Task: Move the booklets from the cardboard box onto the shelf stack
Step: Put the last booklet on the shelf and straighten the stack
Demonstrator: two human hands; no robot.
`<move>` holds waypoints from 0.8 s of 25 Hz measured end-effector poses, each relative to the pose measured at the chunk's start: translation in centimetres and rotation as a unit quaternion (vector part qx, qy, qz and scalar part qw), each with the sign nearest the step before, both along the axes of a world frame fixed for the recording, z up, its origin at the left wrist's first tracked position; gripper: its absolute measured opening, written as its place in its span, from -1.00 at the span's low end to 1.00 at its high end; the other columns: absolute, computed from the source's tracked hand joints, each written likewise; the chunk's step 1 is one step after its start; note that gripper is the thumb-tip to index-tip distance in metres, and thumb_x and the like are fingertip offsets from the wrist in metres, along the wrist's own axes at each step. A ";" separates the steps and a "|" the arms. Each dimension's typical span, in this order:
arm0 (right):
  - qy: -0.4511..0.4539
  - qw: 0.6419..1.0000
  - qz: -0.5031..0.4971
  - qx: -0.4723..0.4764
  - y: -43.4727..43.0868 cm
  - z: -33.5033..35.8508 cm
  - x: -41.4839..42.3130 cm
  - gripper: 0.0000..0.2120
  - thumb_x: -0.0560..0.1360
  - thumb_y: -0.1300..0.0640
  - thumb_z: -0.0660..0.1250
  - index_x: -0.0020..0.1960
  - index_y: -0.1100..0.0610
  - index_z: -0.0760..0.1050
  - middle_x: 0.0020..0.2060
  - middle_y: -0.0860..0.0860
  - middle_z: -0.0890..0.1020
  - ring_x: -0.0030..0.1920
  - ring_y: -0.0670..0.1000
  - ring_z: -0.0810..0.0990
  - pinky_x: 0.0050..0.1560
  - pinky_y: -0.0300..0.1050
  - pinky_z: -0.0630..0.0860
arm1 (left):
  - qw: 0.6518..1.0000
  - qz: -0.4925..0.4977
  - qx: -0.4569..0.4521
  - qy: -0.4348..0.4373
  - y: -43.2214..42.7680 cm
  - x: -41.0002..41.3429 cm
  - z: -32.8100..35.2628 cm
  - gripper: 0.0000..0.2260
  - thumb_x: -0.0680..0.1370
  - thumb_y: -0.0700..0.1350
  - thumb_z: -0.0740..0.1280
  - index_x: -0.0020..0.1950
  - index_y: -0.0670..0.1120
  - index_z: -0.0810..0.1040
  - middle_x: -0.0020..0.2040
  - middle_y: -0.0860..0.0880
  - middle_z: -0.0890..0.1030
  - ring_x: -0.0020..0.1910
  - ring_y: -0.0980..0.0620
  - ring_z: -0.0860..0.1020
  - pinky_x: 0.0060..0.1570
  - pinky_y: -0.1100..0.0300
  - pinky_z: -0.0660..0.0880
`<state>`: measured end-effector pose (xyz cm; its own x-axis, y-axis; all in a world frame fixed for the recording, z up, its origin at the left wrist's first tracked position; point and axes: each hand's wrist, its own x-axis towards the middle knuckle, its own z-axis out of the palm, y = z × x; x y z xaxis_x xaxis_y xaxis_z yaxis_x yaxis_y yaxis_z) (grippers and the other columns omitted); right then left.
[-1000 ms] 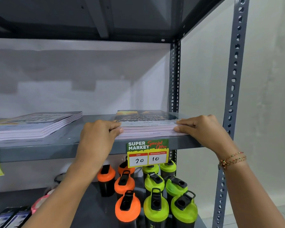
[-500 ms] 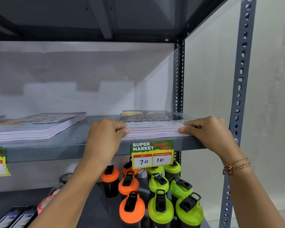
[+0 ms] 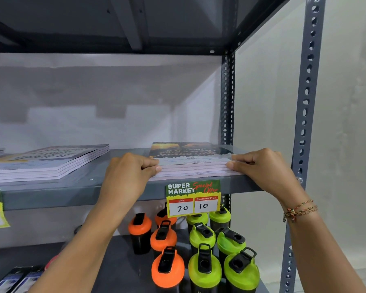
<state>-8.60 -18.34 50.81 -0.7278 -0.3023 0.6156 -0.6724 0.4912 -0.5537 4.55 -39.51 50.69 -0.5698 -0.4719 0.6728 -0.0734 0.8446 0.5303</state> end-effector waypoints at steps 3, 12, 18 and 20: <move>0.001 1.000 -0.006 0.007 0.0 0.0 0.2 -0.65 0.42 -0.01 0.42 0.15 0.12 0.59 0.16 0.05 0.65 0.21 0.00 0.53 0.06 -0.26 0.40 | 1.000 -0.005 0.002 -0.001 -0.3 0.0 -0.1 -0.73 0.48 -0.08 0.40 0.17 -0.09 0.63 0.20 -0.02 0.64 0.23 0.08 0.55 0.17 0.35 0.32; -0.012 0.999 -0.036 -0.006 -0.5 0.2 0.9 -0.66 0.41 0.06 0.45 0.13 0.19 0.60 0.14 0.11 0.66 0.24 0.10 0.51 0.15 -0.13 0.47 | 1.000 -0.011 0.017 0.014 -0.3 0.1 -0.3 -0.71 0.48 -0.11 0.40 0.19 -0.08 0.61 0.22 -0.02 0.63 0.21 0.11 0.55 0.09 0.44 0.25; -0.008 0.998 -0.038 -0.038 0.1 -0.5 1.4 -0.65 0.41 0.06 0.45 0.16 0.16 0.59 0.13 0.10 0.66 0.23 0.06 0.52 0.00 -0.27 0.35 | 0.999 -0.020 -0.017 0.039 -0.4 0.6 -0.7 -0.73 0.47 -0.13 0.41 0.17 -0.09 0.62 0.19 0.00 0.65 0.13 0.23 0.51 -0.04 0.62 0.16; -0.006 0.998 -0.043 -0.045 0.1 -0.7 1.4 -0.65 0.41 0.05 0.46 0.16 0.14 0.59 0.08 0.12 0.68 0.17 0.03 0.55 -0.05 -0.28 0.38 | 0.998 -0.029 -0.023 0.041 -0.6 0.8 -0.9 -0.73 0.46 -0.14 0.42 0.16 -0.10 0.63 0.18 0.00 0.65 0.04 0.29 0.45 -0.04 0.66 0.13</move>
<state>-7.22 -18.20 50.15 -0.7563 -0.1822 0.6284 -0.6229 0.4941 -0.6065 5.31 -40.07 49.84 -0.5374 -0.4072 0.7385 0.0182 0.8699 0.4930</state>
